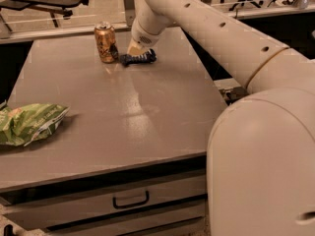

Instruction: Move rxbar blueberry near orange can

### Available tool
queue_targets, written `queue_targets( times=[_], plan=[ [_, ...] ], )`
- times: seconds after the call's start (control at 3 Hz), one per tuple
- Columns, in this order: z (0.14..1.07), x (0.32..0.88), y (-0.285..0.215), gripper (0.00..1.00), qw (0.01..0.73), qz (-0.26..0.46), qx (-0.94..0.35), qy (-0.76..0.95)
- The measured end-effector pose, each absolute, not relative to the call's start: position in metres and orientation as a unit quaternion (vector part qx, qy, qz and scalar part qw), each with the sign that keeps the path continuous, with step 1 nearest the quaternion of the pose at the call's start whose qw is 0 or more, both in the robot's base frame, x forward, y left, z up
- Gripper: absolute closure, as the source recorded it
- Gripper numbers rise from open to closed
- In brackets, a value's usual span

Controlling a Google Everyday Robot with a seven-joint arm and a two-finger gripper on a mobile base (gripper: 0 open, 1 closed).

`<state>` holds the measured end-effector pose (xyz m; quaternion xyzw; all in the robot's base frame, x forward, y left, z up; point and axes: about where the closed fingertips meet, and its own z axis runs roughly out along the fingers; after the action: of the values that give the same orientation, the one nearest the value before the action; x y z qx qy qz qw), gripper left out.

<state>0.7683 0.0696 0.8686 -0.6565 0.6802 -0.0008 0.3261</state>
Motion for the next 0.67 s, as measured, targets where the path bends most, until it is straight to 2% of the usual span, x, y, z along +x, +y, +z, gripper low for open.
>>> queue_targets(
  times=[0.33,0.67],
  plan=[
    [0.878,0.779,0.044,0.21,0.321,-0.006,-0.636,0.701],
    [0.894,0.785,0.019,0.01,0.329,-0.016,-0.619,0.713]
  ],
)
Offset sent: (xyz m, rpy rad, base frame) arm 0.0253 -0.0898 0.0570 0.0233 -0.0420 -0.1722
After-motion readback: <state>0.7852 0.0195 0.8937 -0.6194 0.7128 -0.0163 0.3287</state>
